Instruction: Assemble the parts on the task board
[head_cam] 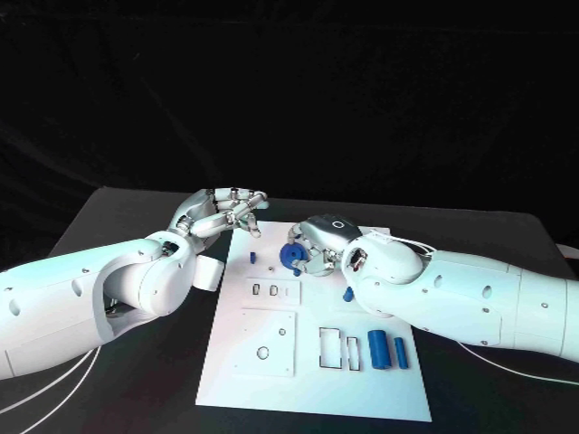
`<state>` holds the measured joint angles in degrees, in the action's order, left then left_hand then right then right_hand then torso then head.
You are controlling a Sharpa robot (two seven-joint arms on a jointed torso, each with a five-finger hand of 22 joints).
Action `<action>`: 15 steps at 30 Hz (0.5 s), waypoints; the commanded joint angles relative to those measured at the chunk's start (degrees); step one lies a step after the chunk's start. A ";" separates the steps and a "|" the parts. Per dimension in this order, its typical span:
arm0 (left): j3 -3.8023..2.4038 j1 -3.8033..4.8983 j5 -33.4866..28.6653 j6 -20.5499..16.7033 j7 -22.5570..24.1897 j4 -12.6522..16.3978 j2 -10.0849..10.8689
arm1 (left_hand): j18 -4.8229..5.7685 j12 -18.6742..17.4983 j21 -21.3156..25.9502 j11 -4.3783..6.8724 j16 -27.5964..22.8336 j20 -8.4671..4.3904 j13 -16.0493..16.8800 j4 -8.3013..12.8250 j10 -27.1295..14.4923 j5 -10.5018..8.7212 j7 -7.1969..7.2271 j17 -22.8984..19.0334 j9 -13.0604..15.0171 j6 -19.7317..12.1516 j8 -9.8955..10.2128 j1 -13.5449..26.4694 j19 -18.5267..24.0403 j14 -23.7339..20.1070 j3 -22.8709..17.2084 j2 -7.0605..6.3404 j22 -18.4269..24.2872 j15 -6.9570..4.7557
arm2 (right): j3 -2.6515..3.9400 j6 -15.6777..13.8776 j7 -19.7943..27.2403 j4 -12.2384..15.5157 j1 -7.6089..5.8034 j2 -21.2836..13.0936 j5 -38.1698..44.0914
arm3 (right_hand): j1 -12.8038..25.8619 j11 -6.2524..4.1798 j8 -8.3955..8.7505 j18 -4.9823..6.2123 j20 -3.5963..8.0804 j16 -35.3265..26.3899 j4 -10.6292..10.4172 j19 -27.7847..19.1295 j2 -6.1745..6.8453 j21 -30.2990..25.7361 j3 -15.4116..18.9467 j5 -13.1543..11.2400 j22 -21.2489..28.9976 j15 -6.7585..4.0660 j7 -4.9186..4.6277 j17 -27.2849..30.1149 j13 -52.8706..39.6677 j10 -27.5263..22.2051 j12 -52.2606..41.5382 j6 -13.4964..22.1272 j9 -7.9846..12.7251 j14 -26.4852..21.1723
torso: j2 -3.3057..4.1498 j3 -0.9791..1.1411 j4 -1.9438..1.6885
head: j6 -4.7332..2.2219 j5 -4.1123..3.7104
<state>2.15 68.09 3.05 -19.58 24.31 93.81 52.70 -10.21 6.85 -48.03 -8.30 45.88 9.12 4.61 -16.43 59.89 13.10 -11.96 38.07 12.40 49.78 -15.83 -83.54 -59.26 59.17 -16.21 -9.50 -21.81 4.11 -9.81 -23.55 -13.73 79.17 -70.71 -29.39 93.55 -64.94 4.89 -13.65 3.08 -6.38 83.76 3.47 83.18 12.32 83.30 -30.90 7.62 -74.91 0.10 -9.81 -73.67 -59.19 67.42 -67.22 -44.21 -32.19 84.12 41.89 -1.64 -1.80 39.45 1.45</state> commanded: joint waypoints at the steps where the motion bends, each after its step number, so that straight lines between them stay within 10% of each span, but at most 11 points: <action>1: -0.05 0.05 -0.11 0.79 0.36 0.11 -0.08 | -0.28 0.31 -0.36 0.00 0.33 -0.07 0.08 0.16 -0.22 -0.25 0.09 0.03 0.06 -0.43 -0.34 0.10 0.45 -0.39 0.20 0.57 -0.06 -0.05 | -0.02 0.72 -0.53 -0.22 0.06 0.19 1.23 | -0.54 -0.02 0.23 -0.41 -0.20 -0.32 0.08 -0.06 -0.02 -0.16 0.30 -0.37 -5.54 0.37 0.01 -0.08 -0.05 -0.40 -0.13 0.34 -0.09 2.50 | 0.02 -0.01 0.03 | 0.03 0.03; 15: -0.05 0.05 -0.12 0.79 0.29 0.17 -0.01 | -0.28 0.31 -0.36 0.00 0.33 -0.07 0.08 0.16 -0.22 -0.25 0.09 0.03 0.06 -0.43 -0.34 0.10 0.45 -0.39 0.20 0.57 -0.06 -0.05 | -0.04 -1.40 -1.27 -0.83 0.11 0.82 2.21 | -1.89 -0.09 0.02 -0.45 -0.19 -0.32 0.57 0.09 -1.05 -0.08 -0.33 -0.36 -5.76 0.32 0.04 -0.14 -0.45 -0.17 -0.50 -0.21 -0.60 2.51 | 0.01 -0.01 -0.02 | 0.15 -0.04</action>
<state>2.15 68.09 3.05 -19.58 24.29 93.85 52.74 -10.20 6.82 -48.03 -8.30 45.88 9.12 4.60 -16.43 59.89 13.10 -11.96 38.07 12.39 49.78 -15.83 -83.54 -59.27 59.17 -16.21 -9.50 -21.81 4.11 -9.83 -23.97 -14.30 78.38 -70.63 -28.65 94.38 -66.45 4.88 -13.66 3.07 -6.37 83.76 3.73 83.18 11.25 83.30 -31.16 7.62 -74.90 0.10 -9.80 -73.73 -59.59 67.42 -67.47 -44.23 -32.73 84.12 41.90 -1.64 -1.77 39.63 1.40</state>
